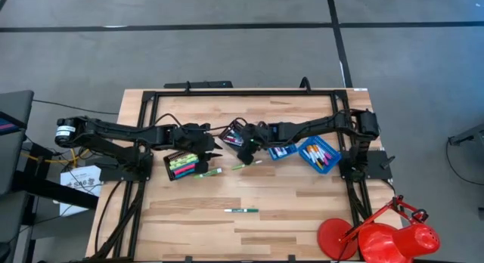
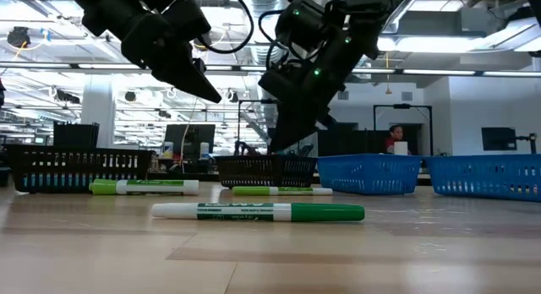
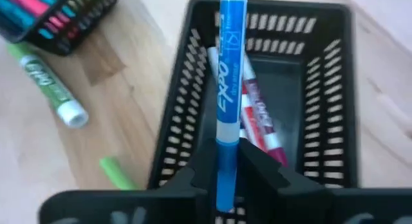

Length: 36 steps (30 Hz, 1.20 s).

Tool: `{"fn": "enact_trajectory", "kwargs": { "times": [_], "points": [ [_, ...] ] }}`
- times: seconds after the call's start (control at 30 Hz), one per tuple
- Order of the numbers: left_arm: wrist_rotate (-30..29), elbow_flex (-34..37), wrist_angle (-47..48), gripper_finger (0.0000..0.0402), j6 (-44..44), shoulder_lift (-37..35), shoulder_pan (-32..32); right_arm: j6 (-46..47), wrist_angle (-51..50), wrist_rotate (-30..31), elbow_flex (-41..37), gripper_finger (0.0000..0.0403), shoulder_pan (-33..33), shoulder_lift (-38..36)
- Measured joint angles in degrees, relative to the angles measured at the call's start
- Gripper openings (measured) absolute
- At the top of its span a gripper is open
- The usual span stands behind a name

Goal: Pick & Place Markers
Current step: Put the small blue marker into the right black bin, then put the small dark green marker into the right black bin

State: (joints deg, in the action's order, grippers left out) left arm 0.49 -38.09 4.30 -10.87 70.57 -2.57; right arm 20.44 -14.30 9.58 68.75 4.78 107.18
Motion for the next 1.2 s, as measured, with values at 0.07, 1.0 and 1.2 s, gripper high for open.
{"fn": "enact_trajectory", "kwargs": {
  "times": [0.07,1.0,1.2],
  "points": [
    [0.0,0.0,0.0,0.0117,1.6,0.0,0.0,0.0,-0.5,-1.3,0.2,0.0052,0.0,0.1],
    [1.3,3.3,-1.5,0.0117,7.3,0.0,2.7,-4.1,3.2,-4.6,0.2,0.0152,-21.1,-0.6],
    [1.3,3.3,-2.8,0.0117,7.1,0.0,4.9,1.0,10.0,-4.9,0.2,0.0137,-29.0,4.4]
  ]
}}
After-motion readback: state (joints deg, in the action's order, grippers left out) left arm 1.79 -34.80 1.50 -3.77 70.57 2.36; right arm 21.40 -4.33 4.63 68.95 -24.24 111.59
